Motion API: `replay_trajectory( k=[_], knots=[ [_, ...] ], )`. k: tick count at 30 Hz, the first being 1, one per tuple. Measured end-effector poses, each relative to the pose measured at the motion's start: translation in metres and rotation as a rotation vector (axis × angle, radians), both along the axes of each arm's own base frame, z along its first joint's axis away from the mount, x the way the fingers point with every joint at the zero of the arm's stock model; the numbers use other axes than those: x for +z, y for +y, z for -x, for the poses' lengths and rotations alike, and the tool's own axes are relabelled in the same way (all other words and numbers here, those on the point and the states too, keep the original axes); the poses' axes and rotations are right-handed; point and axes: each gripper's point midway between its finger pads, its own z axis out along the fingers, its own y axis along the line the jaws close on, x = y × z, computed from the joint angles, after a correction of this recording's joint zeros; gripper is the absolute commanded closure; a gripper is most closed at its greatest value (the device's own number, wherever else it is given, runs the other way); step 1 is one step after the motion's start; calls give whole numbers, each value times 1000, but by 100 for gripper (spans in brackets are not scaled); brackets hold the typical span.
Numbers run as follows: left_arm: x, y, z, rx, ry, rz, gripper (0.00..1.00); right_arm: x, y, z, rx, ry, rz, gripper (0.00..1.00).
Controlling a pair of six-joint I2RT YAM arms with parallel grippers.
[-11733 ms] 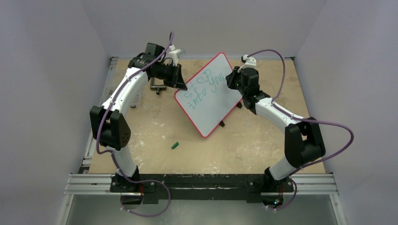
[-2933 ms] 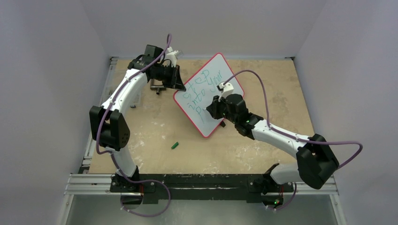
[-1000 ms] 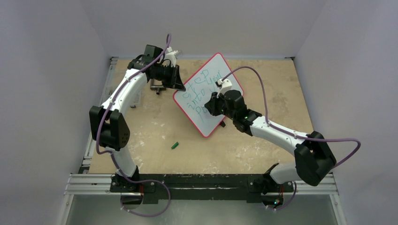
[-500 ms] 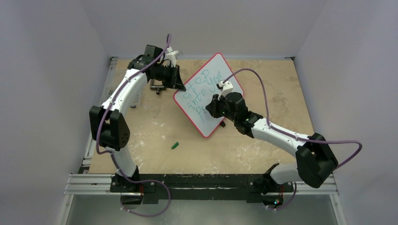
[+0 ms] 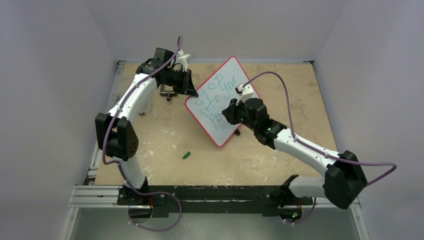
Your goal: Write a sentence on the whiteboard
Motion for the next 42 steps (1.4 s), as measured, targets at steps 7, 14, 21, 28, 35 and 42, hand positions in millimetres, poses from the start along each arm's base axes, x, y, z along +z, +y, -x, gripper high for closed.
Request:
replay_trajectory(
  k=[7, 14, 21, 28, 35, 42],
  knots=[
    [0, 0, 0, 0, 0, 0, 100, -3, -11, -13, -56, 2, 12, 100],
    [5, 0, 6, -4, -6, -1, 100, -15, -23, -27, -99, 26, 26, 100],
    [4, 0, 6, -3, -5, -2, 100, -13, -19, -27, -77, 26, 5, 100],
    [4, 0, 6, -3, -5, -2, 100, -19, -10, -27, -44, 38, -8, 100],
    [4, 1, 5, 0, -5, -5, 100, -25, -7, -28, -31, 49, -9, 100],
    [4, 1, 5, 0, -5, -5, 100, -25, -7, -28, -33, 51, -10, 100]
  ],
)
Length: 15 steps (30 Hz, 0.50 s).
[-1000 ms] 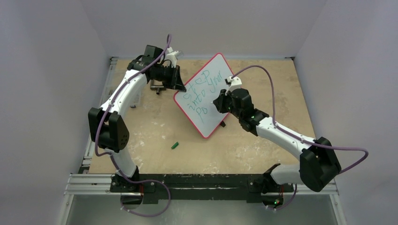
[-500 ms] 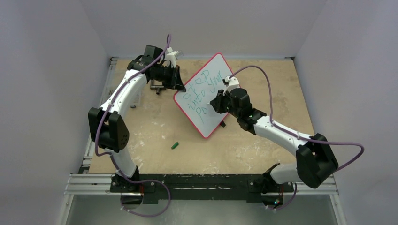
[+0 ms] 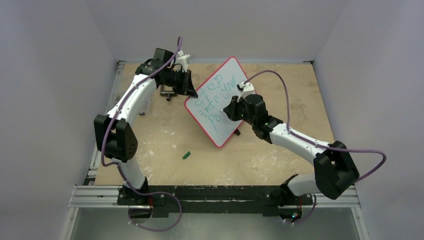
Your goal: Write a sentence on the whiteboard
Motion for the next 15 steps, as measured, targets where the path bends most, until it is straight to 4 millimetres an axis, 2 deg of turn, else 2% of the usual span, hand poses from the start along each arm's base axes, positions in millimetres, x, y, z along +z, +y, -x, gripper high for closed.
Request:
replay_trajectory(
  k=[9, 15],
  knots=[
    [-1, 1, -1, 4, -1, -4, 100, -14, -8, 7, -21, 17, 7, 100],
    [0, 1, -1, 4, -1, -4, 100, -14, -9, 7, -30, 20, 3, 100]
  ],
)
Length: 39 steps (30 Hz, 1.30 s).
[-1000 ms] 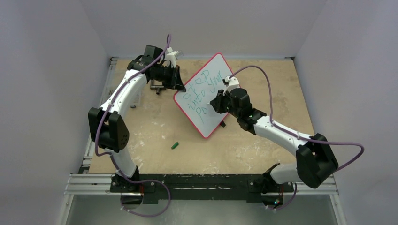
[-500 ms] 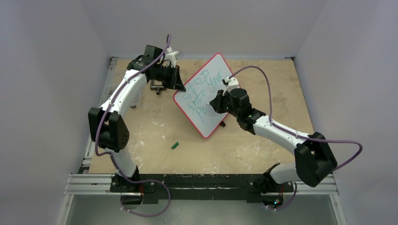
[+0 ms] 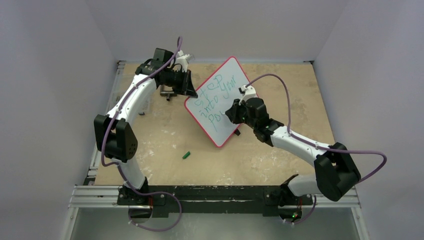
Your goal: Write a sentence on the whiteboard
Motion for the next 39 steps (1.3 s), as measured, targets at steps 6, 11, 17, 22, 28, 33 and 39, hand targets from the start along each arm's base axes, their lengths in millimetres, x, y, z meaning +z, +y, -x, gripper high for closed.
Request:
replay_trajectory(
  k=[6, 11, 17, 22, 28, 33, 39],
  knots=[
    [0, 0, 0, 0, 0, 0, 100, 2, 0, -1, -4, 5, 6, 100],
    [0, 0, 0, 0, 1, 1, 100, 13, 2, -11, -24, -10, 7, 100],
    [0, 0, 0, 0, 1, 1, 100, 22, 6, -22, -31, -25, 0, 100],
    [0, 0, 0, 0, 0, 1, 100, 22, 6, -22, -33, -25, -1, 100],
    [0, 0, 0, 0, 1, 1, 100, 8, -3, -13, -40, -8, 12, 100],
    [0, 0, 0, 0, 0, 0, 100, -6, -11, -4, -47, 15, 32, 100],
    [0, 0, 0, 0, -1, 0, 100, -5, -11, -6, -54, 17, 37, 100]
  ],
)
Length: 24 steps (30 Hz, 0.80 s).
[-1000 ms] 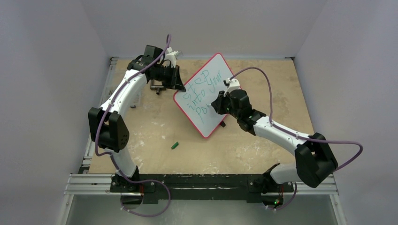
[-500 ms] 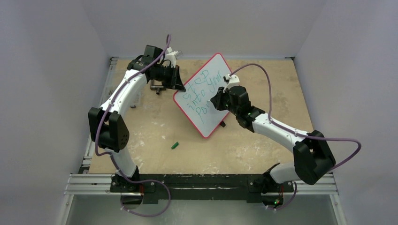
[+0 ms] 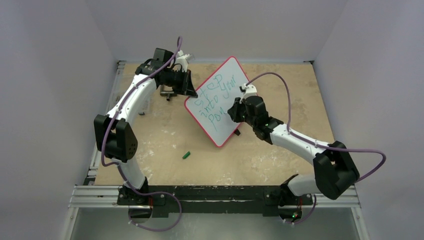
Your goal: Write a sentence on the whiteboard
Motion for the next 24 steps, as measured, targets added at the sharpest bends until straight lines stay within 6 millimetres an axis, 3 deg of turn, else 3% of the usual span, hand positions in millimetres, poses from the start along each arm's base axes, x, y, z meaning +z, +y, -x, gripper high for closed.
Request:
replay_trajectory(
  k=[10, 19, 24],
  knots=[
    [0, 0, 0, 1, 0, -2, 100, 33, 10, -34, -30, -50, -26, 100],
    [-1, 0, 0, 2, 2, -2, 100, 36, 9, -35, -33, -51, -27, 100],
    [0, 0, 0, 0, 2, 0, 100, 48, 3, -28, -38, -73, -39, 100]
  ],
)
